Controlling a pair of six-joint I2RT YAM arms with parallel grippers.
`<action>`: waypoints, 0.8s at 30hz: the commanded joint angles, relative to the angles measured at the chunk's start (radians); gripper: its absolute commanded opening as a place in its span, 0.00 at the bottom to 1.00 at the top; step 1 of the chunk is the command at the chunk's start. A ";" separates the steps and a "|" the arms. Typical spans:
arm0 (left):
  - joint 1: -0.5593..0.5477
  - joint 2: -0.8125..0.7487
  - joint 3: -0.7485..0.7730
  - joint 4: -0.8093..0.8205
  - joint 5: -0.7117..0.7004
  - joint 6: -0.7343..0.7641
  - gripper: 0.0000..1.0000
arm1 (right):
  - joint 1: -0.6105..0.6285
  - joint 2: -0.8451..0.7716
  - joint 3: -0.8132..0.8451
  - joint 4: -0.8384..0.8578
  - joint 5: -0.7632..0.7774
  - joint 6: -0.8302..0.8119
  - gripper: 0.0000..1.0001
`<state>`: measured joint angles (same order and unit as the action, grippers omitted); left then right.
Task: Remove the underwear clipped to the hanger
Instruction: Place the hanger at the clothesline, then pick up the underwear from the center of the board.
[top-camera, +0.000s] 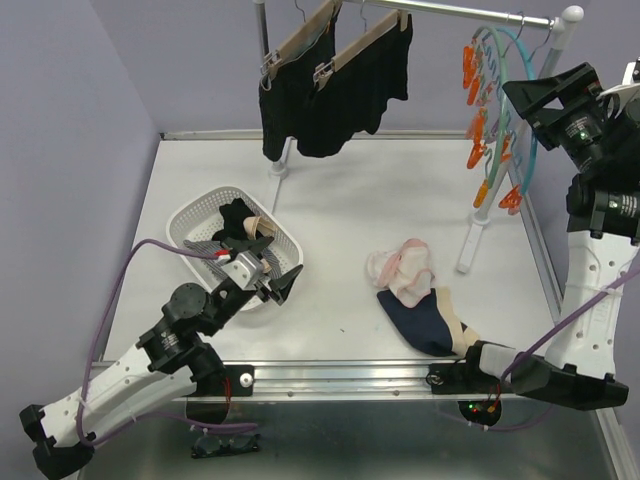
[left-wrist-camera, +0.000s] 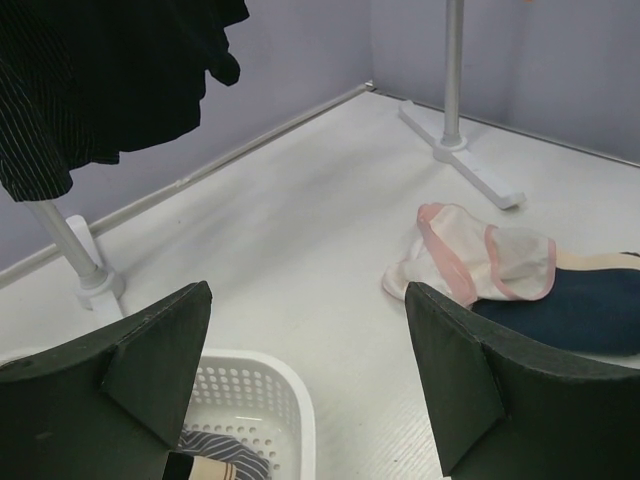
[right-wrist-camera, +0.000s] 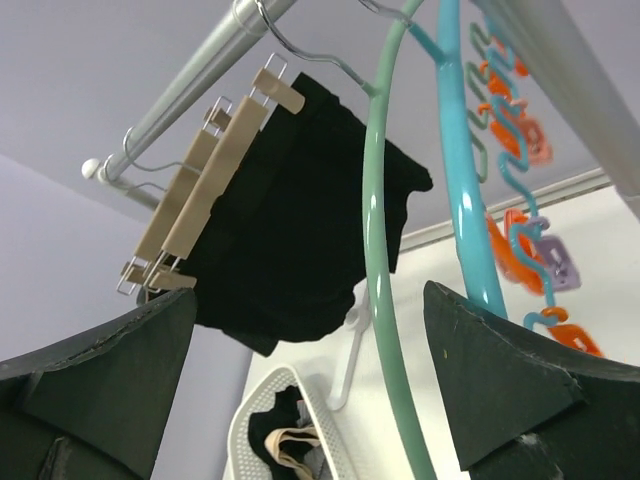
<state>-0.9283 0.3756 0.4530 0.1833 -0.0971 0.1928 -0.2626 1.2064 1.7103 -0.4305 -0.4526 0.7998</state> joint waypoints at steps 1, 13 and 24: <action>0.000 0.040 -0.002 0.054 0.013 -0.009 0.91 | -0.009 -0.079 0.054 -0.008 0.095 -0.096 1.00; 0.000 0.265 0.055 0.131 0.072 -0.147 0.98 | -0.018 -0.361 -0.111 -0.085 -0.003 -0.514 1.00; -0.095 0.707 0.205 0.200 -0.045 -0.358 0.88 | -0.075 -0.629 -0.388 -0.283 -0.361 -1.020 1.00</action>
<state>-0.9680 0.9489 0.5682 0.3027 -0.0582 -0.0669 -0.3176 0.5976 1.3865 -0.6266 -0.6727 -0.0380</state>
